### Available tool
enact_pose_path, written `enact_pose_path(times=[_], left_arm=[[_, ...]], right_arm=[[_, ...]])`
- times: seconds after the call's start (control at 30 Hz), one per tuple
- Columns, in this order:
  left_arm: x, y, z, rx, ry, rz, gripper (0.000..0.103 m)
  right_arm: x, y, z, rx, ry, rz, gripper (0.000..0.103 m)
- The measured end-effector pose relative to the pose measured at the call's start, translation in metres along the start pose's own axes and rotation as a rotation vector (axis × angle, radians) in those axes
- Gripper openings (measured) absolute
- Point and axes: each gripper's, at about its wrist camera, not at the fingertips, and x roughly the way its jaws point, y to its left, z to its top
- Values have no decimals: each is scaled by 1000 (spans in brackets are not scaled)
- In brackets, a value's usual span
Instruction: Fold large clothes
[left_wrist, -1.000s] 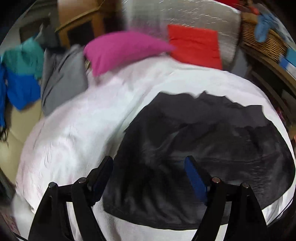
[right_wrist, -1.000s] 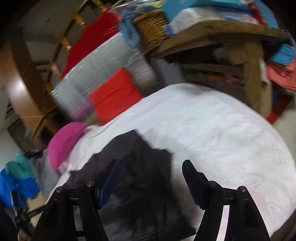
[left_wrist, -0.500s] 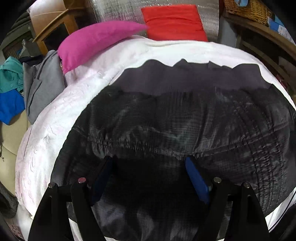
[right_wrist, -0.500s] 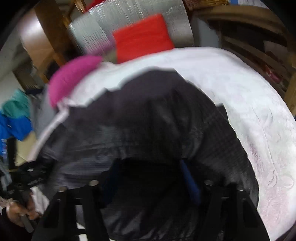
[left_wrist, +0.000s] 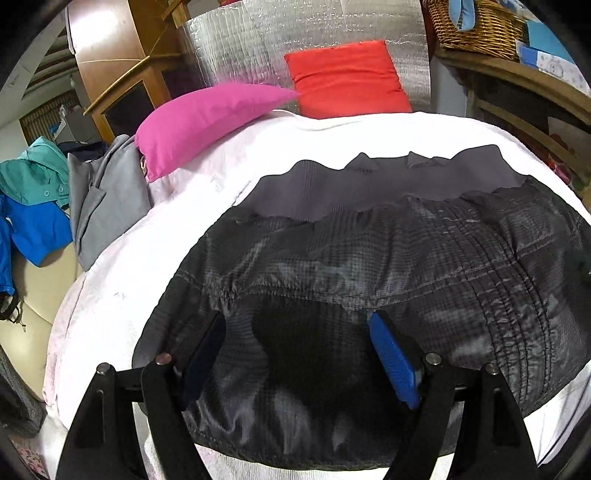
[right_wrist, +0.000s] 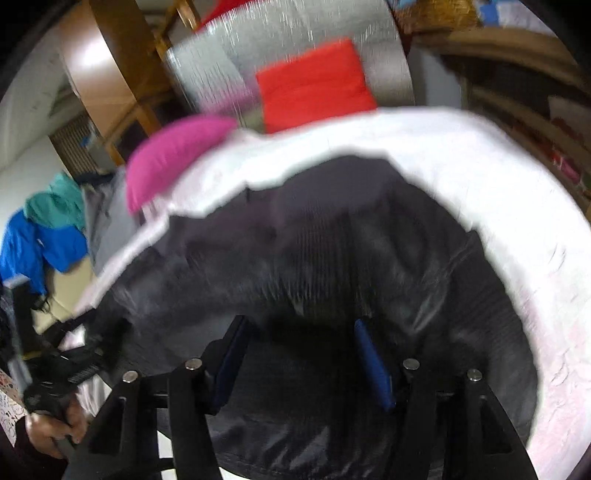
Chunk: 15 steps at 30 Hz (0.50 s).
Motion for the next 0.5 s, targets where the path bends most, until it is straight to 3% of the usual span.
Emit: enact_pose_path(times=[0.1,0.23,0.4,0.5], left_arm=[[-2,-1,-1,-4,-4,1,82],[-5,0,-1,-4,-9,1,82],[-7,4,-3,-10,-11,5,82],[-5,15,-3,-26,4,17,82]], right_arm=[[8,5,-3,-36,26,-63,61],[-4,3,-6,-8,-1,-45,61],[-37,3,-10,-37,-99,-95,61],[-60,-22,-3,61,-171,-92,62]])
